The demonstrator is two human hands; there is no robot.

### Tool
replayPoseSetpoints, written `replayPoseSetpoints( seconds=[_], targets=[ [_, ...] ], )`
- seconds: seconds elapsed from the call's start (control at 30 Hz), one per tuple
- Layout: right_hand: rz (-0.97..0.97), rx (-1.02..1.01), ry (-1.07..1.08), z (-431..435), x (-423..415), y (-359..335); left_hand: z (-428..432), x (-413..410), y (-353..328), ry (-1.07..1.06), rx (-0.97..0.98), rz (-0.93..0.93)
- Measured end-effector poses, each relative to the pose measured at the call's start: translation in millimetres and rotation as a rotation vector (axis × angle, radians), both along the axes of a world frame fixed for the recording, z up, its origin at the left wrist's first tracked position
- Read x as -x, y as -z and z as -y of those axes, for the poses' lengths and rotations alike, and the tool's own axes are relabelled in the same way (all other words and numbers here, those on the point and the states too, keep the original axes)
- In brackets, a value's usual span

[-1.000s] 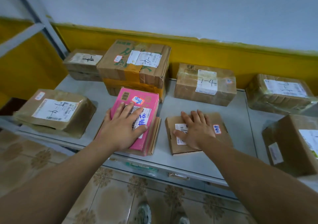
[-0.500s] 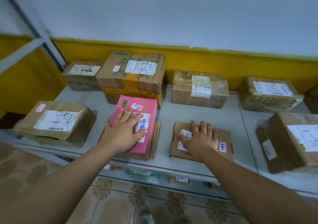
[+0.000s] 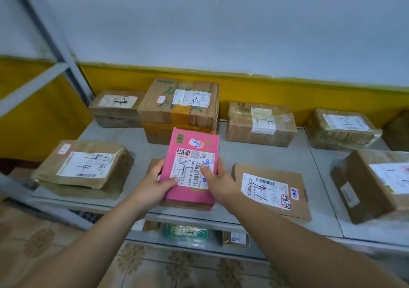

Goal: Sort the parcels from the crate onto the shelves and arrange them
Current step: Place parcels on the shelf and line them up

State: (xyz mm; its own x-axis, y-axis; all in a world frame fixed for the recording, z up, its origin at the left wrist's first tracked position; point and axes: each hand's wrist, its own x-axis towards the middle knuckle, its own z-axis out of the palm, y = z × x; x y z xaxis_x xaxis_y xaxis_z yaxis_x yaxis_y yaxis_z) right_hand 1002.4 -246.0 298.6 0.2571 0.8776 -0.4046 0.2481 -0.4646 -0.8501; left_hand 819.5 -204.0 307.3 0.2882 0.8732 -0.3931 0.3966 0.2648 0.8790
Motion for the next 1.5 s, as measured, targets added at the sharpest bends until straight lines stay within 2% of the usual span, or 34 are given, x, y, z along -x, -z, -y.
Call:
replayPoseSetpoints(
  seconds=[0.17, 0.43, 0.57, 0.73, 1.03, 1.13, 1.3, 1.5],
  targets=[
    [-0.249, -0.249, 0.191, 18.5, -6.7, -12.9, 6.3, -9.2, -15.6, 0.048, -0.105, 0.125],
    [-0.208, -0.384, 0.435, 85.6, -57.2, -54.1, 45.2, -62.8, -53.9, 0.239, -0.233, 0.317],
    [-0.192, -0.480, 0.542, 141.5, -89.1, -74.8, 79.1, -101.1, -69.0, 0.378, -0.261, 0.346],
    [-0.095, -0.524, 0.685, 245.8, -141.0, -80.4, 158.3, -168.7, -80.1, 0.539, -0.259, 0.387],
    [0.040, -0.469, 1.045, 483.1, -219.3, -73.3, 353.4, -296.2, -71.6, 0.868, -0.188, 0.406],
    [0.034, -0.467, 1.134, 536.5, -236.3, -75.4, 398.8, -327.2, -68.2, 0.933, -0.165, 0.385],
    [0.031, -0.471, 1.218, 574.9, -273.0, -73.5, 428.6, -378.5, -61.8, 1.018, -0.147, 0.346],
    [-0.032, -0.454, 1.240, 561.6, -336.9, -63.3, 415.9, -449.1, -51.8, 1.008, -0.138, 0.305]
  ],
)
